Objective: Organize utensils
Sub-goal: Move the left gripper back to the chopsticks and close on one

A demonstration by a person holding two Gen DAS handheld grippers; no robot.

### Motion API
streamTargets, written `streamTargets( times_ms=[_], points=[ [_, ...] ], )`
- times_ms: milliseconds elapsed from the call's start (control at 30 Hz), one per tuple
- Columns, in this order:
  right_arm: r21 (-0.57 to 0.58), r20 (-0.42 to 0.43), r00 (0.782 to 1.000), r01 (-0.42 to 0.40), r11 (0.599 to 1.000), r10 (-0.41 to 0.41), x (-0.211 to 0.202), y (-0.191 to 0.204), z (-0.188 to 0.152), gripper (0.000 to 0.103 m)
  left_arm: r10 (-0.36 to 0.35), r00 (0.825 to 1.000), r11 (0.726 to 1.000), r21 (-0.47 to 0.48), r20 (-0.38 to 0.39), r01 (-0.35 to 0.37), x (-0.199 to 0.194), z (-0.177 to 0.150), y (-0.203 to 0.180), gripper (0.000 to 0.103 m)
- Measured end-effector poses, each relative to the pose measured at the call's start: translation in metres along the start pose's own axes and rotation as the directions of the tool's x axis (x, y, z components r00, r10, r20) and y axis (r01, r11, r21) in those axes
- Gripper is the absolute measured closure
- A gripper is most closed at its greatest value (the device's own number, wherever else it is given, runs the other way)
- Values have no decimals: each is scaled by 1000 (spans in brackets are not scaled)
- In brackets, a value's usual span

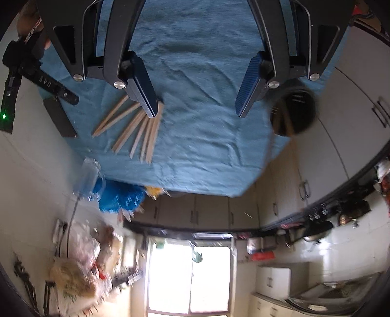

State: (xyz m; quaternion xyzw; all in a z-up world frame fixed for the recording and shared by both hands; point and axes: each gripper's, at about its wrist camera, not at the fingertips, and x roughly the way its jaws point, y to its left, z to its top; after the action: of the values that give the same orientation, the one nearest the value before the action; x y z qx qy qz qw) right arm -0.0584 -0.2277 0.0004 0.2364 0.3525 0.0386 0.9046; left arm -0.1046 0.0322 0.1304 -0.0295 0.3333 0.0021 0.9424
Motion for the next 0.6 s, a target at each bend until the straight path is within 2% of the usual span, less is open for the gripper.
streamTargets(
  times_ms=[133, 200, 267, 400, 500, 600],
  points=[
    [24, 2, 1000, 7, 1000, -7, 14, -20, 4, 41, -47, 994, 998, 39, -96, 51, 42, -2, -26, 38],
    [40, 0, 1000, -1, 999, 1, 20, -28, 6, 41, -63, 990, 995, 71, -127, 72, 63, -1, -41, 41],
    [61, -2, 1000, -15, 998, 15, 24, -34, 5, 41, -83, 985, 987, 122, -154, 102, 84, 2, -59, 56],
    [113, -20, 998, -58, 992, 61, 31, -48, 4, 41, -139, 968, 956, 226, -209, 186, 125, 15, -93, 64],
    [155, -17, 994, -100, 983, 104, 30, -56, 3, 41, -147, 958, 929, 298, -245, 219, 147, 19, -111, 67],
    [177, -13, 991, -126, 976, 130, 29, -59, 3, 41, -148, 943, 898, 358, -299, 255, 169, 15, -126, 77]
  ],
)
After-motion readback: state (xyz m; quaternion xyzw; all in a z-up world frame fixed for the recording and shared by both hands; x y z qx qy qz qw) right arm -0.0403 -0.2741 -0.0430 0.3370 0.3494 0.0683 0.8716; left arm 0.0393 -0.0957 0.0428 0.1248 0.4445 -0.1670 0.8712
